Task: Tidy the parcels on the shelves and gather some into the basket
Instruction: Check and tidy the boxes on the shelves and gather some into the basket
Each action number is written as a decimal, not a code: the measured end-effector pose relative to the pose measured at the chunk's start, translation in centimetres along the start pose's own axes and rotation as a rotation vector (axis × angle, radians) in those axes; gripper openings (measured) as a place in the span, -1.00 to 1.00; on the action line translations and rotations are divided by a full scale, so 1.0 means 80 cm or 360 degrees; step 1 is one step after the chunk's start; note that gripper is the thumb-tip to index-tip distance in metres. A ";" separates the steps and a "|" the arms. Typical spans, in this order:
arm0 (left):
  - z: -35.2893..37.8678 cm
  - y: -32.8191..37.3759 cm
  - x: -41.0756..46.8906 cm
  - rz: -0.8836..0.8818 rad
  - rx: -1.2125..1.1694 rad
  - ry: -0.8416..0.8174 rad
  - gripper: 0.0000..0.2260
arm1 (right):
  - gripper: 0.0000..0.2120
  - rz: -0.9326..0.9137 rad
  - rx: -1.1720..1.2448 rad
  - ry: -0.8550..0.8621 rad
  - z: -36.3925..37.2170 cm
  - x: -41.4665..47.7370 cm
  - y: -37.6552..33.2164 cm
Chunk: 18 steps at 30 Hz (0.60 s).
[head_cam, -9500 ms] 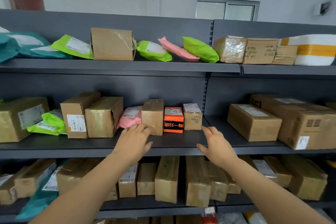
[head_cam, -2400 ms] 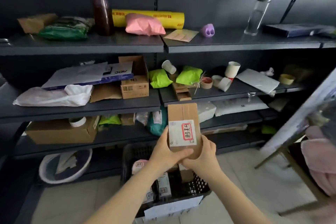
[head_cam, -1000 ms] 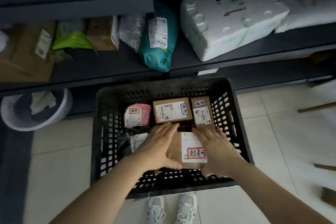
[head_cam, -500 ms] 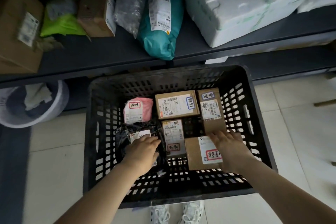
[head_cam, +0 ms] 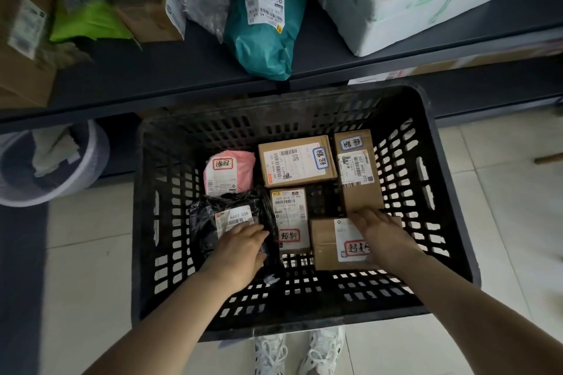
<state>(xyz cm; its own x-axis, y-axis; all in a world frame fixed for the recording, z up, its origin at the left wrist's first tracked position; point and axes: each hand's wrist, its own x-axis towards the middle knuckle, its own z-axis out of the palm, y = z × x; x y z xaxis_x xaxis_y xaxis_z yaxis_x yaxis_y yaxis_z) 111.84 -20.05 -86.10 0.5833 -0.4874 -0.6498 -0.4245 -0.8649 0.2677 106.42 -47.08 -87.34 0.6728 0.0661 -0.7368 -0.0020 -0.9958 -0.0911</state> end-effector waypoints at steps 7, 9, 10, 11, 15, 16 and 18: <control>-0.030 -0.002 -0.030 -0.0039 0.0202 -0.0011 -0.51 | -0.17 0.0003 -0.0091 0.0054 -0.033 -0.027 -0.004; -0.052 0.000 -0.050 -0.0063 0.0261 0.0030 -0.51 | -0.17 -0.0007 -0.0123 0.0087 -0.055 -0.044 -0.010; -0.064 0.001 -0.061 -0.0074 0.0291 0.0067 -0.50 | -0.17 -0.0011 -0.0146 0.0098 -0.068 -0.053 -0.014; -0.079 0.001 -0.075 -0.0081 0.0322 0.0115 -0.50 | -0.16 -0.0021 -0.0172 0.0114 -0.083 -0.064 -0.019; -0.146 0.001 -0.147 -0.0165 0.0343 0.0339 -0.51 | -0.15 -0.0119 -0.0311 0.0242 -0.160 -0.111 -0.052; -0.164 0.000 -0.170 -0.0192 0.0317 0.0412 -0.51 | -0.16 -0.0161 -0.0333 0.0287 -0.183 -0.124 -0.064; -0.197 -0.003 -0.221 -0.0260 0.0246 0.0549 -0.51 | -0.20 -0.0259 -0.0355 0.0392 -0.234 -0.152 -0.093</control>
<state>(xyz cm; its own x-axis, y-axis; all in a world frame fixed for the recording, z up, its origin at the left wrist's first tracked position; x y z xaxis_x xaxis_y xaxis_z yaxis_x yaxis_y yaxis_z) 112.52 -13.10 -63.46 0.8384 -0.3795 -0.3911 -0.3909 -0.9189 0.0538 112.09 -41.64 -65.19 0.8091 0.2349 -0.5388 0.2628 -0.9645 -0.0258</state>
